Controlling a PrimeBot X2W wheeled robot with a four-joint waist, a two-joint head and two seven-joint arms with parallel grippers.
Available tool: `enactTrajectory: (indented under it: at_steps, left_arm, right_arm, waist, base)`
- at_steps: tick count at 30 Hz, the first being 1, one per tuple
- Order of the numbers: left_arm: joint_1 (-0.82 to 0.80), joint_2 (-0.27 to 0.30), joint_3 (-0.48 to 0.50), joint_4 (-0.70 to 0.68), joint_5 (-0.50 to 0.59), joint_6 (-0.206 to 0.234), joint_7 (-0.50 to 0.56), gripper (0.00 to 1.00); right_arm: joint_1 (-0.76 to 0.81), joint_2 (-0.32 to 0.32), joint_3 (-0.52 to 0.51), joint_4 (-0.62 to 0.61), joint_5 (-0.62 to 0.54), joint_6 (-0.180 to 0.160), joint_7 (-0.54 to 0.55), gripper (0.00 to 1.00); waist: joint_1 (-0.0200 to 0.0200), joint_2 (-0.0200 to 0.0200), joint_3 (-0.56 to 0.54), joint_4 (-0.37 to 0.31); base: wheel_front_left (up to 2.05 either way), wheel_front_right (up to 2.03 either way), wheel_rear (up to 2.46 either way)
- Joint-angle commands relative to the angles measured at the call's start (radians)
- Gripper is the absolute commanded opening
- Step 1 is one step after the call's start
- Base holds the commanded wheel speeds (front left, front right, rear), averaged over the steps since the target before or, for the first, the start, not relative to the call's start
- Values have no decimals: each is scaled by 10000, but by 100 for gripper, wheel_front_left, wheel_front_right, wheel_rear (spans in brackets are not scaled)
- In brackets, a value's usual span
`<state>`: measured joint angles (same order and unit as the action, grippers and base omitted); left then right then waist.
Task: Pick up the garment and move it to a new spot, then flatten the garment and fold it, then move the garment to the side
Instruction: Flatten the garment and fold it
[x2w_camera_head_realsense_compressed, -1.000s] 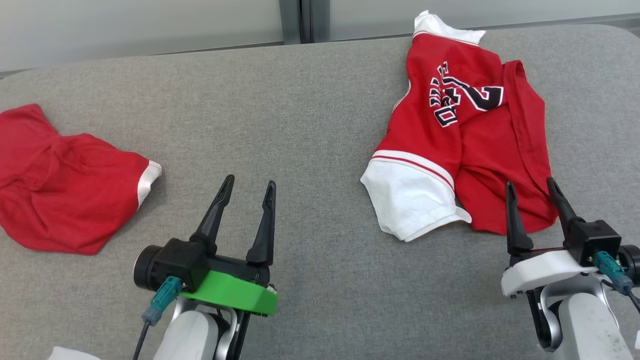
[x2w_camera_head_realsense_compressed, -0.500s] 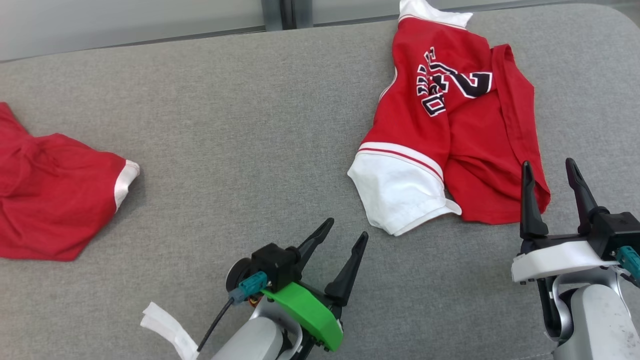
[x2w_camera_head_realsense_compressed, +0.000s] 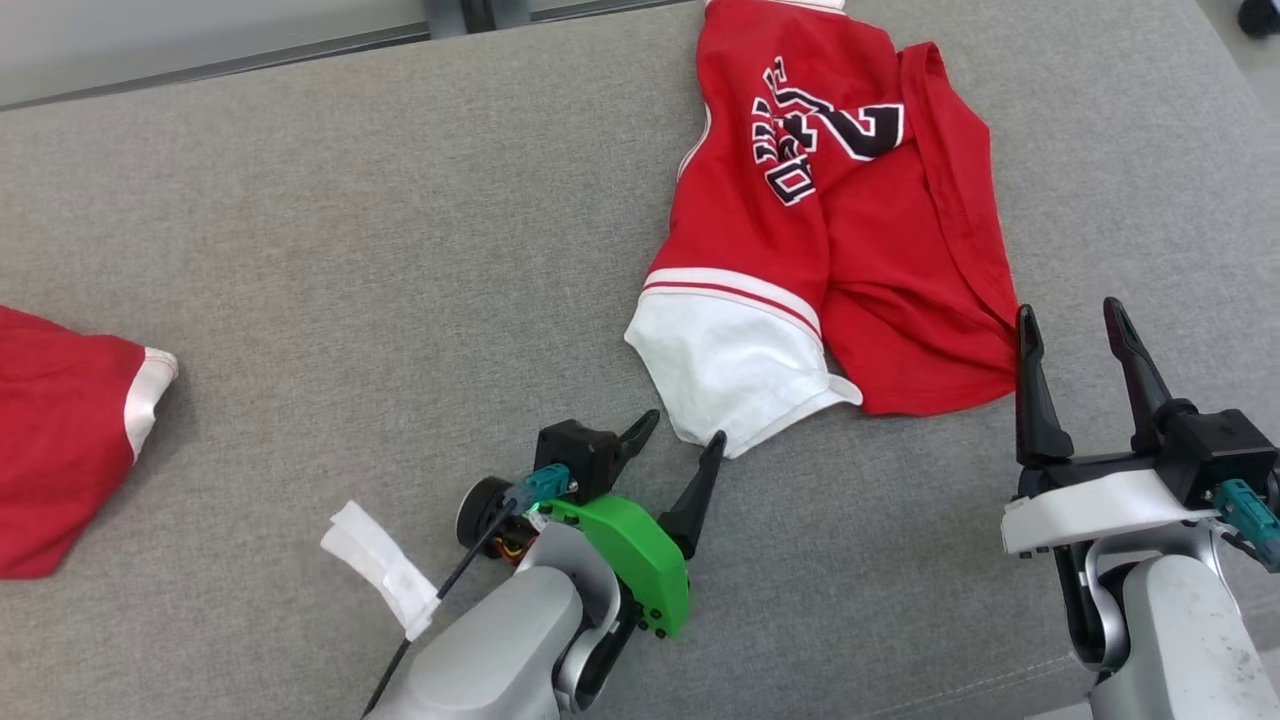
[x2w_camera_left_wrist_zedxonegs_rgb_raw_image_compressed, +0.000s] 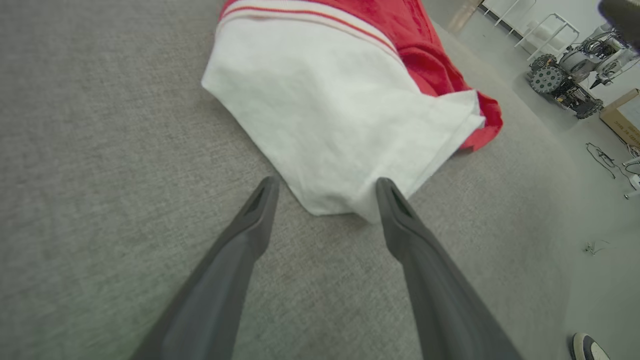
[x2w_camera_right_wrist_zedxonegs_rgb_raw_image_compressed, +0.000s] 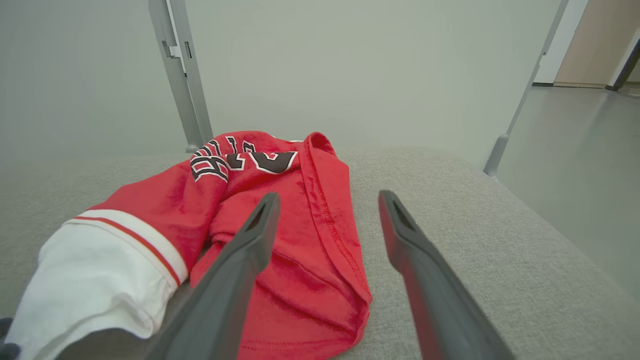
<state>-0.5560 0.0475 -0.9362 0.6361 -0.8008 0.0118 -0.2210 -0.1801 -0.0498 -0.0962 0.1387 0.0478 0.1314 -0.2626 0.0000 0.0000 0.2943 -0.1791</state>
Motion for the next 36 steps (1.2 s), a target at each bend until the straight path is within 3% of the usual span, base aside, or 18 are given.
enactTrajectory:
  at_steps: [1, 8, 13, 14, 15, 16, 25, 31, 36]
  left_arm:
    - [-293, 52, -192, 148, -66, 159, 38, 100]
    - [-717, 64, -1026, 891, -626, 884, 452, 100]
    - [-844, 66, -1597, 1134, -954, 911, 566, 100]
    - [-858, 64, -1695, 1155, -1013, 857, 540, 30]
    - [-879, 61, -1751, 1152, -1069, 835, 481, 5]
    - [-939, 61, -1813, 1138, -1099, 811, 345, 0]
    - [-1169, 55, -1143, 772, -1125, 893, -450, 0]
    - [-487, 101, 763, -380, 492, 1359, -436, 0]
    - [272, 67, 1848, -1247, 1650, 1152, -432, 0]
  right_arm:
    - [-128, -14, 17, -49, 34, -14, -32, 100]
    - [-146, -13, 117, -97, 52, -14, -32, 100]
    - [-145, -13, 157, -112, 54, -14, -32, 100]
    - [-143, -13, 152, -110, 62, -14, -32, 100]
    - [-139, -13, 143, -104, 63, -14, -32, 100]
    - [-133, -13, 130, -89, 65, -14, -32, 100]
    - [19, -18, -307, 458, 33, -16, -31, 100]
    - [-154, -16, -1251, 1738, -36, -14, -33, 100]
    - [-469, -18, -1890, 2854, -304, -14, -31, 100]
  waist:
    - [0, 0, 85, -123]
    - [0, 0, 161, -247]
    - [0, 0, 179, -260]
    - [0, 0, 177, -252]
    - [0, 0, 175, -238]
    - [0, 0, 167, -214]
    - [0, 0, -162, 368]
    - [0, 0, -450, 989]
    - [0, 0, -640, 1420]
  base:
    - [0, 0, 0]
    - [0, 0, 0]
    - [0, 0, 0]
    - [0, 0, 0]
    - [0, 0, 0]
    - [0, 0, 0]
    - [0, 0, 0]
    - [0, 0, 0]
    - [0, 0, 0]
